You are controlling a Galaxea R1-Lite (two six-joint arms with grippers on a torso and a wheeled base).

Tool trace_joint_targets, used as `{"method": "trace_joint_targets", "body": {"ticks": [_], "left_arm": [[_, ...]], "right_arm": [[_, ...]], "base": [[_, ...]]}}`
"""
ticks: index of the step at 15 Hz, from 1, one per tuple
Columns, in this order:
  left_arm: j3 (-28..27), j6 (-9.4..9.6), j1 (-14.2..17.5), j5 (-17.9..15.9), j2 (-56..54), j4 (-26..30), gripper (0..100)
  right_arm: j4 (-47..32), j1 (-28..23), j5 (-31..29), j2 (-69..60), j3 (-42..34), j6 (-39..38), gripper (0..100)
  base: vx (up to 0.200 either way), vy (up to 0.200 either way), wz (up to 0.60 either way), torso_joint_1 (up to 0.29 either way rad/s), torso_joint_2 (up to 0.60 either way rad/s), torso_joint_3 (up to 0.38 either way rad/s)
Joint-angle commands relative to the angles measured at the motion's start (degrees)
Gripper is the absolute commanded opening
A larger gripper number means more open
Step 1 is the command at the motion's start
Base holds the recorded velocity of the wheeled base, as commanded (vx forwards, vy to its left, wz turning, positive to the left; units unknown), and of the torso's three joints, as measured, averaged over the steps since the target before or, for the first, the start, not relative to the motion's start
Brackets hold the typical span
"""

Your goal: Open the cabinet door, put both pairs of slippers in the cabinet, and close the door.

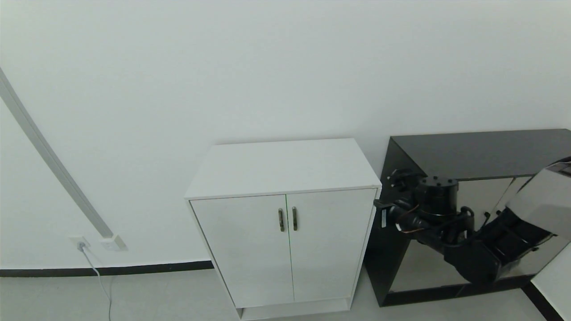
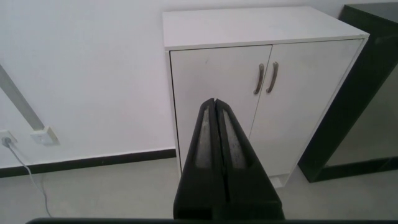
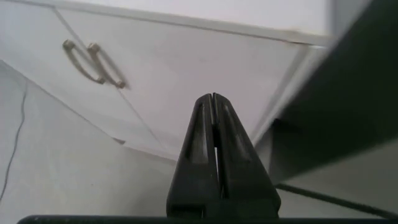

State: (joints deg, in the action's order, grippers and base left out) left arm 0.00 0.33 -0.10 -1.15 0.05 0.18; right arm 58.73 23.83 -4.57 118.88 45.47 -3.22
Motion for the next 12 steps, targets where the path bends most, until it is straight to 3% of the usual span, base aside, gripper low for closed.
{"method": "trace_joint_targets", "body": {"ticks": [1, 12], "left_arm": [[0.00, 0.02, 0.01, 0.00, 0.04, -0.01, 0], [0.00, -0.07, 0.01, 0.00, 0.04, -0.01, 0]], "right_arm": [[-0.02, -3.88, -4.04, -9.55, -6.97, 0.23, 0], [-1.34, -29.90, -4.13, -44.35, -33.17, 7.52, 0]], "base": [[0.000, 0.000, 0.00, 0.000, 0.00, 0.000], [0.000, 0.000, 0.00, 0.000, 0.00, 0.000]]}}
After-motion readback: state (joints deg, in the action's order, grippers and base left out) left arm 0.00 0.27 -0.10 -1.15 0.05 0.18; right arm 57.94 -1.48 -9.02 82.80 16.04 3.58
